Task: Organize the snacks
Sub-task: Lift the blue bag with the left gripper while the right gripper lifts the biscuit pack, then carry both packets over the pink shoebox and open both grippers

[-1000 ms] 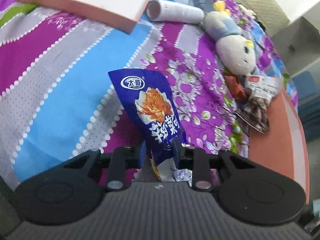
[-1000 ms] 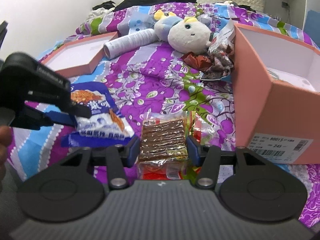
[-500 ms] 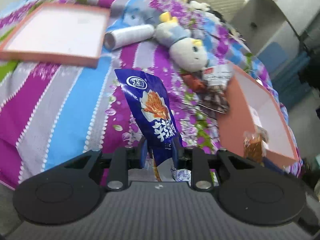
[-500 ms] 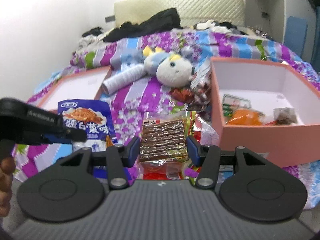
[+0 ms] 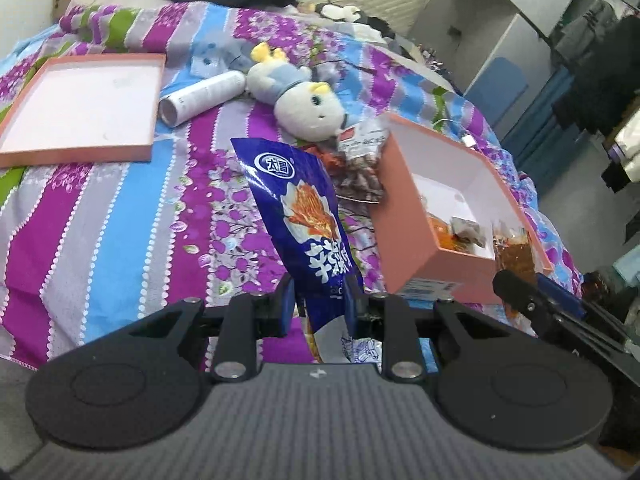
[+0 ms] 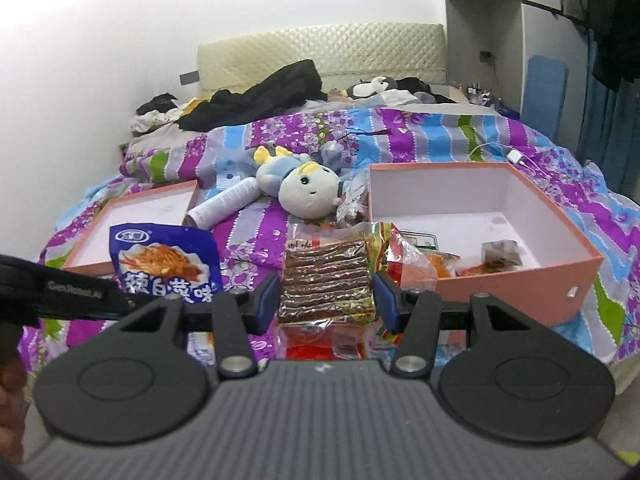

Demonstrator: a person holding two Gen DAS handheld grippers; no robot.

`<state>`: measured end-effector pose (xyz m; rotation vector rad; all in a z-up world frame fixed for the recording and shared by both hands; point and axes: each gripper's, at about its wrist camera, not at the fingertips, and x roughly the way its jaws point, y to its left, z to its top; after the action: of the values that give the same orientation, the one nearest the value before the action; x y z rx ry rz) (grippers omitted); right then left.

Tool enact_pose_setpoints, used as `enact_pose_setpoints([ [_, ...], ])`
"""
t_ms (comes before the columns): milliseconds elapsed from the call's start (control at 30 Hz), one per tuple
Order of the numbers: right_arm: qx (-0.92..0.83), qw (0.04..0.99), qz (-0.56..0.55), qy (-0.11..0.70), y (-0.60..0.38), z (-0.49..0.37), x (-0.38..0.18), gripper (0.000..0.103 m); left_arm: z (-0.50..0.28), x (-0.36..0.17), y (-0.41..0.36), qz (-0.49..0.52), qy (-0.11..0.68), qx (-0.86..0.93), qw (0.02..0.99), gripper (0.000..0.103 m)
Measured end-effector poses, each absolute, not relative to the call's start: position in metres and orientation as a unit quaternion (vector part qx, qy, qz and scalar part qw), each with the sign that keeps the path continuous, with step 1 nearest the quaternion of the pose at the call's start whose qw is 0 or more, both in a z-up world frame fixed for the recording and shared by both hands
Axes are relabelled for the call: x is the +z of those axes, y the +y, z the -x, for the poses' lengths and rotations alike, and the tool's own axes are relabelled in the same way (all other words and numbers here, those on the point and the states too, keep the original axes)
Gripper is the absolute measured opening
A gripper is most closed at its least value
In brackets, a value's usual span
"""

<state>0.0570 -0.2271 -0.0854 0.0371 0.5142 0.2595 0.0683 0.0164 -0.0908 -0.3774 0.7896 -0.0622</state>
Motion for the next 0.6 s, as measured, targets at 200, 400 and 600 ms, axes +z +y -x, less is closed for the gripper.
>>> enact_pose_setpoints([
  [200, 0.11, 0.962, -0.017, 0.249, -0.248, -0.035, -0.074, 0.053, -0.053, -0.075, -0.006, 0.167, 0.373, -0.051, 0.911, 0.028],
  [400, 0.081, 0.964, -0.023, 0.251, -0.272, -0.032, -0.071, 0.053, -0.06, -0.077, -0.032, 0.154, 0.382, -0.082, 0.907, 0.028],
  [600, 0.055, 0.965, -0.029, 0.255, -0.295, -0.06, -0.074, 0.053, -0.104, -0.077, -0.063, 0.136, 0.388, -0.119, 0.904, 0.028],
])
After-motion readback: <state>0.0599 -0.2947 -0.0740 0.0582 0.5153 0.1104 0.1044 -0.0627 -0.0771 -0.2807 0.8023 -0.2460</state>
